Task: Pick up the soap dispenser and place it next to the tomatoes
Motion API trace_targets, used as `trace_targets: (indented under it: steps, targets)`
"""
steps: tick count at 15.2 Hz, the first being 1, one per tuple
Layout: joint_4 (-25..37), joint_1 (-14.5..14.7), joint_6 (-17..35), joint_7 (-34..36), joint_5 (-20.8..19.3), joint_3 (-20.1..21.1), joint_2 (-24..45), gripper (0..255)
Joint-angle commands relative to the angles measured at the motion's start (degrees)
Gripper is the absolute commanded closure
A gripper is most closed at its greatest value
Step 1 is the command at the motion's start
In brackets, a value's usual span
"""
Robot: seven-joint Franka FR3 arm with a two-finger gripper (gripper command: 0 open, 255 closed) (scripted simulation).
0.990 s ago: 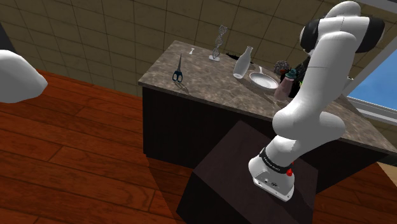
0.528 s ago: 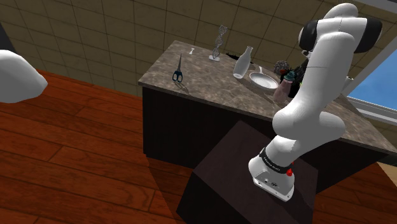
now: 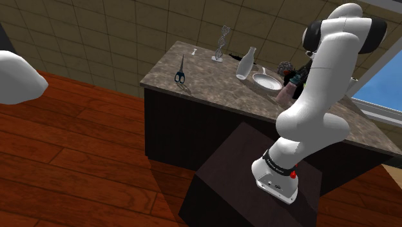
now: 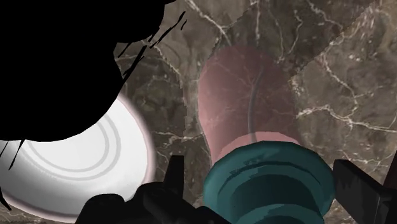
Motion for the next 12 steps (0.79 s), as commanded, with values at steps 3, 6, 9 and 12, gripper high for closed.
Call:
trace_targets:
  steps: [3, 6, 9, 12]
  targets:
    - [2.5, -0.5, -3.1, 0.7, -1.1, -0.7, -0.9, 0]
    - [5.2, -1.2, -6.1, 1.4, -1.9, -1.2, -1.5, 0]
    - [5.2, -1.2, -6.1, 1.4, -1.9, -1.2, -1.5, 0]
    - [5.2, -1.2, -6.1, 1.4, -1.9, -1.2, -1.5, 0]
